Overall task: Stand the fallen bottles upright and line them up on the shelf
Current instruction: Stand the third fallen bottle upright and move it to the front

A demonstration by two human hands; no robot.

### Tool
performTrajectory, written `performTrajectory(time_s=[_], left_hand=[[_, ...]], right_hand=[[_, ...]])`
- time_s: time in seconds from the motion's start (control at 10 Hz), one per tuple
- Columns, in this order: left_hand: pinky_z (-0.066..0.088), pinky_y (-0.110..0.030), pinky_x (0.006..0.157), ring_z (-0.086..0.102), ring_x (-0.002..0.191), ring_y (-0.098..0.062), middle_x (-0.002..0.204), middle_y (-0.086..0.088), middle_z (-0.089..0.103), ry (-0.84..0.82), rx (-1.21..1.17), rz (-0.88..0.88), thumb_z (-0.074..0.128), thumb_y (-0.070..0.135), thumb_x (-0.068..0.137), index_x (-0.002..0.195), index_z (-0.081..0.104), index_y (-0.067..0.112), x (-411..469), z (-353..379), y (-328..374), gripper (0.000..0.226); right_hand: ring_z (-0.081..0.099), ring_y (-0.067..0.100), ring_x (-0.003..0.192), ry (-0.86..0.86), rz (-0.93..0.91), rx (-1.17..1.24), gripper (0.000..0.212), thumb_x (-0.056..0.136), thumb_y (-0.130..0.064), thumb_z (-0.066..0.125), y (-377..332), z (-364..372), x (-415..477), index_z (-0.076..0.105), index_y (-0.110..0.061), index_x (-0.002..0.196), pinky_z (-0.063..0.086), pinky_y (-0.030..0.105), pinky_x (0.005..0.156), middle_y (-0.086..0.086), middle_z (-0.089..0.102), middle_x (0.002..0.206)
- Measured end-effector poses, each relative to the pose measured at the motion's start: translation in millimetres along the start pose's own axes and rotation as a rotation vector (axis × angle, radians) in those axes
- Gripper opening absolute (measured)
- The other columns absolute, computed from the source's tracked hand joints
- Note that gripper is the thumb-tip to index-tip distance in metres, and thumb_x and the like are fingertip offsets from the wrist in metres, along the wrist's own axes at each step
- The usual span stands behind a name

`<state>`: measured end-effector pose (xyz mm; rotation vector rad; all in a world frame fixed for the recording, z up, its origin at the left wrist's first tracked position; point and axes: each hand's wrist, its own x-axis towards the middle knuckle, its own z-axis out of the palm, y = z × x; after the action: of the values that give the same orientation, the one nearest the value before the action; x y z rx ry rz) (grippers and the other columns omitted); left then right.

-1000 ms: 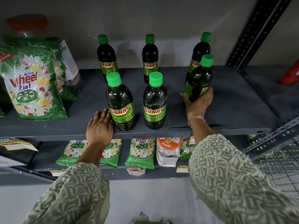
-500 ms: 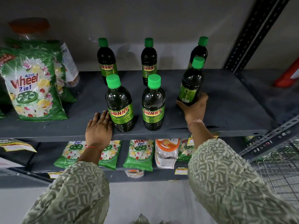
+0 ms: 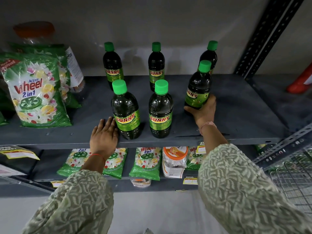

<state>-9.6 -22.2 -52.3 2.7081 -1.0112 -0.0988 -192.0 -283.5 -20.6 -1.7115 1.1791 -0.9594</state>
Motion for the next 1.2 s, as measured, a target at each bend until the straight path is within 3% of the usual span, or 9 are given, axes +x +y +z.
performTrajectory(time_s=[0.1, 0.2, 0.3, 0.4, 0.6, 0.8, 0.9, 1.0, 1.2], left_hand=[[0.01, -0.038, 0.121, 0.009, 0.147, -0.022, 0.158, 0.0, 0.017, 0.004, 0.004, 0.005, 0.025, 0.026, 0.098, 0.146, 0.019, 0.018, 0, 0, 0, 0.049], [0.01, -0.038, 0.121, 0.009, 0.147, -0.022, 0.158, 0.001, 0.017, -0.001, 0.001, 0.007, 0.025, 0.026, 0.098, 0.146, 0.019, 0.019, 0, 0, 0, 0.049], [0.01, -0.039, 0.121, 0.01, 0.147, -0.023, 0.158, 0.0, 0.017, -0.004, -0.004, 0.008, 0.025, 0.026, 0.098, 0.146, 0.019, 0.018, 0, 0, 0, 0.049], [0.01, -0.038, 0.121, 0.009, 0.147, -0.023, 0.158, 0.0, 0.017, 0.002, -0.002, 0.009, 0.025, 0.026, 0.098, 0.146, 0.018, 0.018, 0, 0, -1, 0.049], [0.01, -0.038, 0.12, 0.009, 0.147, -0.022, 0.158, 0.0, 0.017, 0.002, -0.003, 0.009, 0.025, 0.026, 0.098, 0.146, 0.018, 0.018, 0, 0, -1, 0.049], [0.012, -0.039, 0.12, 0.012, 0.147, -0.023, 0.157, -0.001, 0.021, 0.011, -0.007, 0.017, 0.022, 0.03, 0.097, 0.146, 0.022, 0.019, 2, 2, -3, 0.05], [0.011, -0.038, 0.12, 0.01, 0.147, -0.022, 0.158, 0.001, 0.019, 0.004, -0.001, 0.012, 0.024, 0.029, 0.098, 0.146, 0.021, 0.02, 3, 3, -3, 0.049], [0.01, -0.038, 0.12, 0.01, 0.147, -0.022, 0.158, 0.002, 0.018, 0.001, 0.014, 0.013, 0.024, 0.029, 0.098, 0.146, 0.019, 0.02, 3, 3, -4, 0.049], [0.01, -0.038, 0.12, 0.009, 0.147, -0.022, 0.158, 0.002, 0.016, -0.015, 0.009, 0.019, 0.024, 0.03, 0.098, 0.146, 0.018, 0.02, 4, 2, -3, 0.049]], right_hand=[[0.05, 0.02, 0.105, -0.078, 0.014, 0.101, 0.067, 0.063, -0.002, 0.079, 4, -9, 4, 0.045, -0.004, 0.121, 0.042, 0.03, 0.091, 0.014, 0.057, 0.12], [0.051, 0.024, 0.116, -0.302, 0.045, 0.114, 0.063, 0.071, 0.0, 0.072, 14, -22, 15, 0.045, -0.006, 0.128, 0.04, 0.036, 0.1, 0.01, 0.057, 0.124], [0.039, 0.028, 0.133, -0.468, 0.071, 0.029, 0.08, 0.068, -0.021, 0.072, 23, -30, 23, 0.034, -0.015, 0.138, 0.029, 0.047, 0.113, 0.011, 0.044, 0.143], [0.025, 0.024, 0.141, -0.417, 0.102, 0.028, 0.129, 0.048, -0.042, 0.087, 13, -22, 17, 0.004, -0.023, 0.146, 0.022, 0.048, 0.117, 0.008, 0.023, 0.154], [0.04, 0.033, 0.126, -0.076, 0.013, -0.14, 0.09, 0.054, -0.018, 0.087, -6, -5, 2, 0.035, -0.002, 0.126, 0.036, 0.039, 0.107, 0.019, 0.042, 0.133], [0.047, 0.029, 0.125, -0.074, -0.061, -0.047, 0.082, 0.065, -0.013, 0.081, 6, -5, -10, 0.036, -0.005, 0.133, 0.037, 0.029, 0.1, 0.016, 0.051, 0.134], [0.042, 0.028, 0.13, -0.035, -0.011, 0.028, 0.098, 0.062, -0.014, 0.083, 6, 1, -16, 0.025, -0.006, 0.14, 0.036, 0.037, 0.109, 0.015, 0.045, 0.14], [0.049, 0.03, 0.122, 0.009, -0.001, 0.008, 0.081, 0.062, -0.013, 0.083, 7, 3, -19, 0.037, -0.004, 0.129, 0.04, 0.029, 0.098, 0.018, 0.051, 0.13], [0.055, 0.033, 0.112, -0.002, 0.014, -0.037, 0.063, 0.067, -0.015, 0.08, 7, -5, -37, 0.046, -0.004, 0.119, 0.046, 0.035, 0.092, 0.017, 0.059, 0.121]])
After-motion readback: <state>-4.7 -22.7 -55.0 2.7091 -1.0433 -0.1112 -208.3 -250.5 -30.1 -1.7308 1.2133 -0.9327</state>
